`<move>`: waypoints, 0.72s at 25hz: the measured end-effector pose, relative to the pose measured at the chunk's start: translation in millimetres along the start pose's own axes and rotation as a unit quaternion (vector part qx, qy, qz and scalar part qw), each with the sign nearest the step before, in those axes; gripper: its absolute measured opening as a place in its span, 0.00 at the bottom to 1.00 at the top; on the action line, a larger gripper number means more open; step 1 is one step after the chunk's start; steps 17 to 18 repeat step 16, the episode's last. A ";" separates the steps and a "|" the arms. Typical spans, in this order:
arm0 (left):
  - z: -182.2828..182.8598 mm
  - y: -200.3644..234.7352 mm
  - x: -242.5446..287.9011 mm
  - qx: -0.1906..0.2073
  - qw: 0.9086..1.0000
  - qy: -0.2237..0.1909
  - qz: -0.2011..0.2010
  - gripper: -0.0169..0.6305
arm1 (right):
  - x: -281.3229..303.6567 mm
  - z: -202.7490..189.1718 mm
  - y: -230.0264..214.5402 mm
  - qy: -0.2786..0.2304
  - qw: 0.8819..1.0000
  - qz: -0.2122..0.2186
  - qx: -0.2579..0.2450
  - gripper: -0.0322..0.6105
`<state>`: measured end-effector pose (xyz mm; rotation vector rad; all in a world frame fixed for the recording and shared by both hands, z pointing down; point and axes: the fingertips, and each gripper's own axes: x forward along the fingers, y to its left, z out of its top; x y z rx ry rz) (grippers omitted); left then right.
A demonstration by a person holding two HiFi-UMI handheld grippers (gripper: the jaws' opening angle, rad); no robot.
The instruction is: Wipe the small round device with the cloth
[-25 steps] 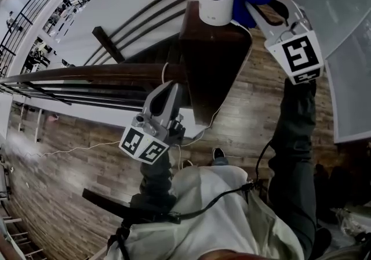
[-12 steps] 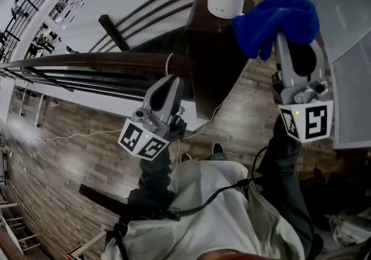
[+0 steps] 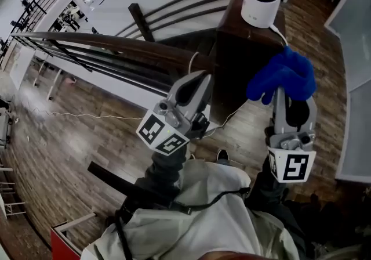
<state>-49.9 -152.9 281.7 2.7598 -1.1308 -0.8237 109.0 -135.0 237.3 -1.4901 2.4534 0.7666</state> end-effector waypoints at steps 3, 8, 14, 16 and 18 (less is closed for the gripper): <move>0.3 -2.5 1.3 0.004 1.000 -0.002 0.003 0.03 | -4.3 -7.5 2.0 0.003 1.000 0.006 0.018 0.18; 2.6 -6.5 -2.1 0.010 1.000 -0.005 0.013 0.03 | -6.2 -9.3 0.4 -0.001 0.999 0.017 0.034 0.18; 8.4 -5.9 -15.4 0.021 0.999 -0.009 0.029 0.03 | -4.2 -9.8 16.4 -0.011 0.998 0.039 0.042 0.18; 9.5 -3.8 -20.4 0.023 0.999 -0.011 0.036 0.03 | -4.2 -11.3 24.1 -0.011 0.998 0.048 0.040 0.18; 9.5 -3.8 -20.4 0.023 0.999 -0.011 0.036 0.03 | -4.2 -11.3 24.1 -0.011 0.998 0.048 0.040 0.18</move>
